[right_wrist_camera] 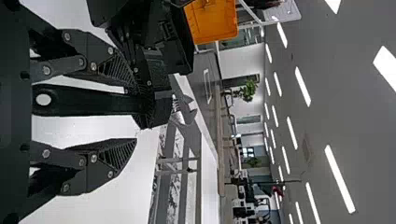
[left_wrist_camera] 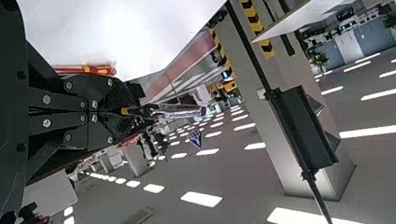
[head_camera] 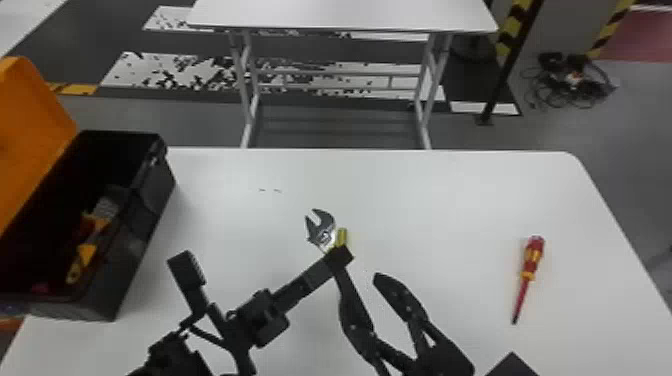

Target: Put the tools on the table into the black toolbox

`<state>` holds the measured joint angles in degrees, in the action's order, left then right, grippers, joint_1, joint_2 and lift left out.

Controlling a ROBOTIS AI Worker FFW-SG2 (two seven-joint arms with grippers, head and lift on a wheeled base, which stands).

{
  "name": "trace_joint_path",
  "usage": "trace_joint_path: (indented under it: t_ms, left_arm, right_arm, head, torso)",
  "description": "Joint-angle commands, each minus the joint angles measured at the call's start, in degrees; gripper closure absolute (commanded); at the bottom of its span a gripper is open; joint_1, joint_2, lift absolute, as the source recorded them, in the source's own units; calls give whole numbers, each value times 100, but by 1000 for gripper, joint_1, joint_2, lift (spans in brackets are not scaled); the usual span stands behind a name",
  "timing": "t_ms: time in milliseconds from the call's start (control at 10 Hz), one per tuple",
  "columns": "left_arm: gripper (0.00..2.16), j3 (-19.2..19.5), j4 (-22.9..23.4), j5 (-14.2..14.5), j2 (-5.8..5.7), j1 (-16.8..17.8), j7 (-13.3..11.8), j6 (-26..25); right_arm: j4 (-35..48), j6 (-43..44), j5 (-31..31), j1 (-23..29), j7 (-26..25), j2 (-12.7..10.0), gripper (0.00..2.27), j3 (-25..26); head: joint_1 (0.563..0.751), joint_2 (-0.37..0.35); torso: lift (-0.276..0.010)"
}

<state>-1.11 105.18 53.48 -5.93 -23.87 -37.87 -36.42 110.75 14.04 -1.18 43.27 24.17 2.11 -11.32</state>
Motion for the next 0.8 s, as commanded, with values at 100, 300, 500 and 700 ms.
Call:
trace_joint_path:
  t_ms: [100, 300, 500, 700]
  left_arm:
    - [2135, 454, 240, 13, -14, -3, 17, -169]
    - [2135, 876, 697, -127, -40, -38, 131, -186]
    - [2135, 1438, 1136, -250, -58, -38, 210, -468]
    - [2135, 1930, 1549, -470, -84, 14, 377, -591]
  right_arm:
    - [0, 288, 188, 138, 0, 0, 53, 147]
    - [-36, 428, 320, 226, 0, 0, 53, 297]
    - [-80, 499, 417, 270, 0, -9, 53, 411]
    - [-167, 657, 443, 279, 0, -9, 53, 437]
  head:
    - [695, 5]
    - [695, 30]
    - [695, 56]
    - [695, 106]
  torso:
    - [-75]
    - [-75]
    - [-75]
    - [-75]
